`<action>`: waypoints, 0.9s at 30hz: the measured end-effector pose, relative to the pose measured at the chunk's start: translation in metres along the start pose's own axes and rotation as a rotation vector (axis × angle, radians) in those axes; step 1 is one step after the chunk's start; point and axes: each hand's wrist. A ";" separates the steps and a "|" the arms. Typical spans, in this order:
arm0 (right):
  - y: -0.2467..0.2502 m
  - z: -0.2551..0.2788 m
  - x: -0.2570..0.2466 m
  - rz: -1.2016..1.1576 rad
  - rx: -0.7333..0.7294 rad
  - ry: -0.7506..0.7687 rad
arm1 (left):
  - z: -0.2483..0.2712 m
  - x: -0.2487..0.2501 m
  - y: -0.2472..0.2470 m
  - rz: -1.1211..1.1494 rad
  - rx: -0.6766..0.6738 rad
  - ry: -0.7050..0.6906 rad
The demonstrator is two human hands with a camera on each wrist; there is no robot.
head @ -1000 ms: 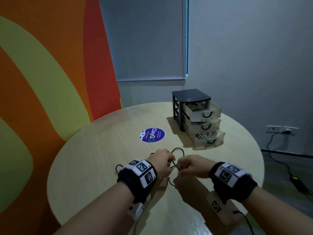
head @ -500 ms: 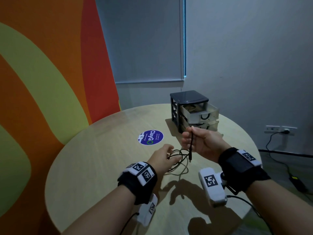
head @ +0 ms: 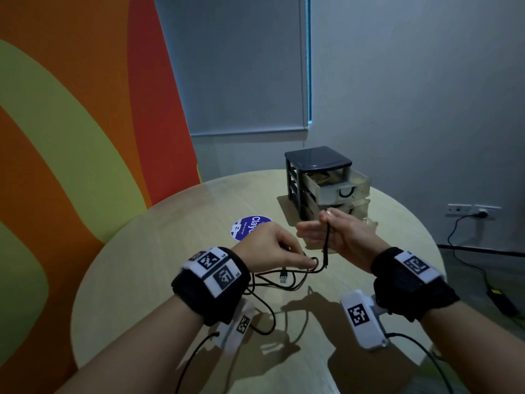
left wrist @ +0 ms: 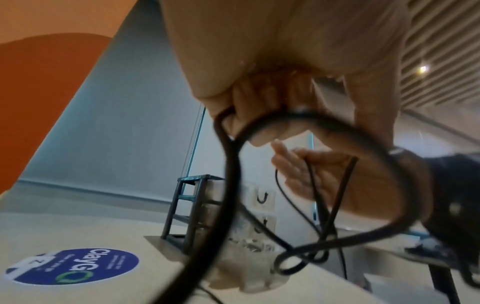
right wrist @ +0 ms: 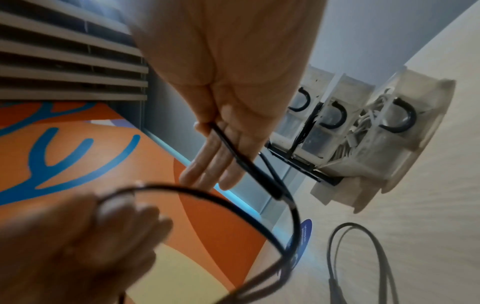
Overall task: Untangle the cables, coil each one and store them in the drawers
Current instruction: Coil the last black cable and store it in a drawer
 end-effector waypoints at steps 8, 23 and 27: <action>0.002 -0.002 0.002 0.373 0.066 -0.072 | -0.005 0.002 0.023 0.234 0.517 -0.099; 0.009 0.003 -0.001 0.557 -0.034 -0.279 | 0.000 -0.119 0.056 -0.031 0.680 0.780; 0.000 0.005 -0.006 0.561 -0.157 -0.283 | -0.001 -0.085 0.029 -0.271 0.581 0.423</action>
Point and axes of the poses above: each hand's wrist, its own z-axis away from the middle knuckle, its own y-axis out of the back of the hand, x = y × z, and after that the axes turned 1 degree about -z, right-handed
